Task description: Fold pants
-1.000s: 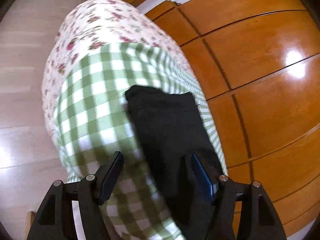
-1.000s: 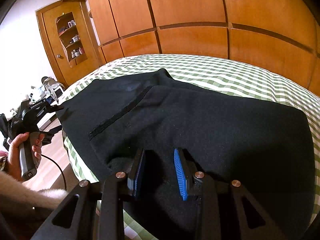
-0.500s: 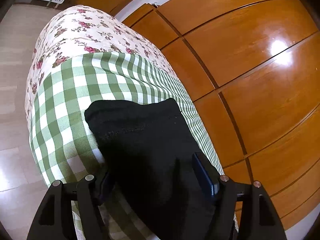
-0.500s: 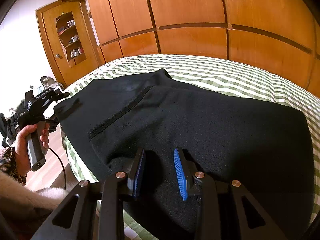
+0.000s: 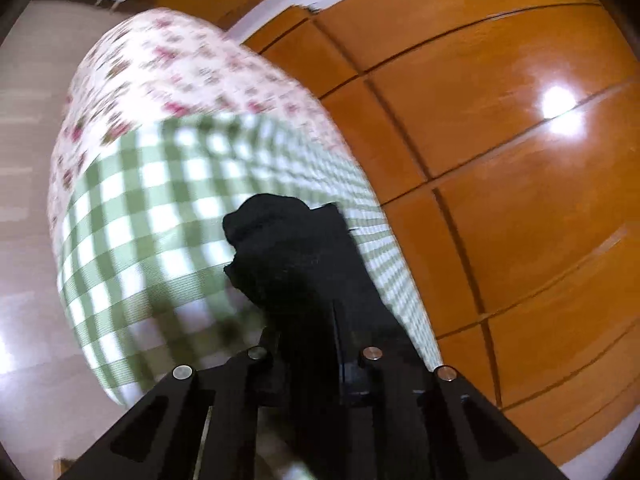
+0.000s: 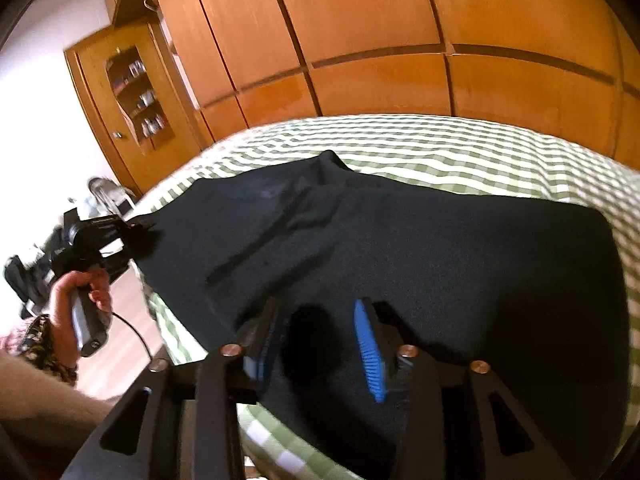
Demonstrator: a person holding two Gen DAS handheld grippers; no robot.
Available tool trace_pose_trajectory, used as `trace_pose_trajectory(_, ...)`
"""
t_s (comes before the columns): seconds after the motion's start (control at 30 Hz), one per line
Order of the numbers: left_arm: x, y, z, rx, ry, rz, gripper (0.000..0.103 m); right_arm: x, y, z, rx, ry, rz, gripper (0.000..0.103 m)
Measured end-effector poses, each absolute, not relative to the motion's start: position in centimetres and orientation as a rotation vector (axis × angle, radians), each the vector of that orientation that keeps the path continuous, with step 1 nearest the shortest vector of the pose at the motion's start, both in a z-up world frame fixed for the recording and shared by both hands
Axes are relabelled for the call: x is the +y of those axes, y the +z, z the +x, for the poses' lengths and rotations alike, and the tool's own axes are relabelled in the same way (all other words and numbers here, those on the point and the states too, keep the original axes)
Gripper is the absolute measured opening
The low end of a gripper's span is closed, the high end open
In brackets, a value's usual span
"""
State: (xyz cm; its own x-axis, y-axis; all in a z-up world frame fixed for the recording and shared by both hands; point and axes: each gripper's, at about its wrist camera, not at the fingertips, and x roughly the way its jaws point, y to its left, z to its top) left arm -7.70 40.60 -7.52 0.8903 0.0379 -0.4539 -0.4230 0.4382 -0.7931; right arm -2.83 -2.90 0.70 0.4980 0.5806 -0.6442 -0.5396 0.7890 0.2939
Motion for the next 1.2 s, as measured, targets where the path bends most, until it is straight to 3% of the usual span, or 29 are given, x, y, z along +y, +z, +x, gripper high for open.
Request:
trace_pose_trajectory(0.53,33.2,3.9,-5.6,0.260,0.016,-0.796,0.013,-6.2,2.3,-2.5,0.760,0.588,0.130,0.042)
trace_pose_trajectory(0.83,24.0,10.3,-5.0,0.240,-0.259,-0.591,0.013,-10.6,3.0,-2.1,0.739,0.505,0.285,0.042)
trace_pose_trajectory(1.2,8.6,9.9,-4.3,0.425,-0.601,-0.246,0.013,-16.6,4.1,-3.8,0.657,0.468,0.461,0.047)
